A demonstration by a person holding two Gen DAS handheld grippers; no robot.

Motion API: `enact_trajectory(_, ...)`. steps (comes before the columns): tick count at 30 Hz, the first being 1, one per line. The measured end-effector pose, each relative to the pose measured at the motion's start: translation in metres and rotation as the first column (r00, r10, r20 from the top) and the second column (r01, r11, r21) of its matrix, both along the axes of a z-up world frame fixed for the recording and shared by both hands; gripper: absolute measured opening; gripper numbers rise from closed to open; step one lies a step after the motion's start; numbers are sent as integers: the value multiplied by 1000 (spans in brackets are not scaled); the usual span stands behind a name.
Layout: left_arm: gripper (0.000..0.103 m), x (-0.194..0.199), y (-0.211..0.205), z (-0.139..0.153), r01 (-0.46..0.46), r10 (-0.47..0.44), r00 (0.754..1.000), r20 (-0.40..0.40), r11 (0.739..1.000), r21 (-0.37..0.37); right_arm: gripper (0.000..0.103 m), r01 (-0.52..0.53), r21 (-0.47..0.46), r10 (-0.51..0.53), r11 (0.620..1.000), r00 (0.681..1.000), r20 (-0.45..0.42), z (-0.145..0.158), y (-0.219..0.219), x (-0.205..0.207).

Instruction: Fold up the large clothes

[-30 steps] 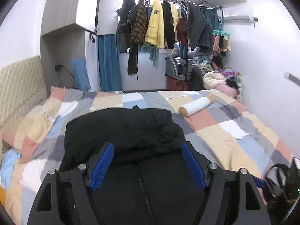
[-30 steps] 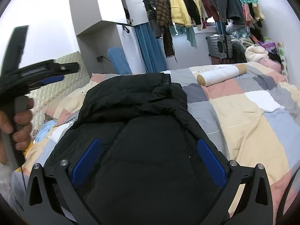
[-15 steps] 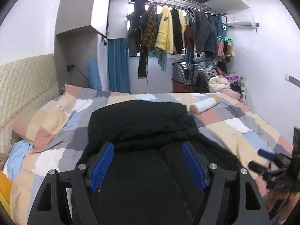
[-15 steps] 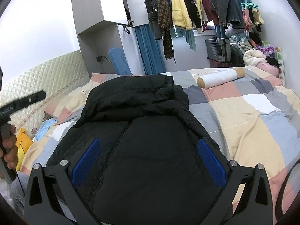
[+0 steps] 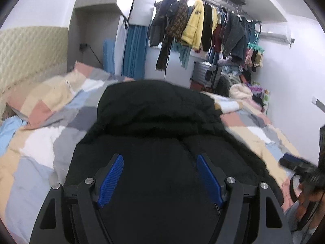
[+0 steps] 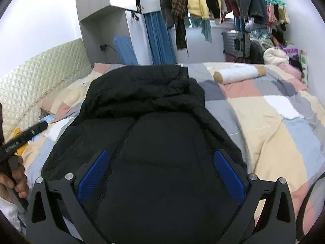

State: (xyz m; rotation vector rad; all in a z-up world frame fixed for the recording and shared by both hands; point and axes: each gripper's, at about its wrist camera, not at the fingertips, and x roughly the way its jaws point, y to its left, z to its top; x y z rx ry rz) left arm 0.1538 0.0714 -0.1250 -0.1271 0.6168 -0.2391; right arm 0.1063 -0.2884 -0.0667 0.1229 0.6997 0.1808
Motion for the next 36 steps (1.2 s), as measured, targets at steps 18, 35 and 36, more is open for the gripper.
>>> enact_trajectory(18,75,15,39,-23,-69,56,990,-126,992,-103,103,256,179,-159,950,889,-430,-62,-147,81)
enact_trajectory(35,75,58,127,-62,-288,162,874,-457,932,-220,103,257,548,53,796,872,-486,-88,-139,73)
enact_trajectory(36,75,59,133,-65,-297,160,867,-471,927,-230,103,248,549,63,798,872,-485,-89,-136,74)
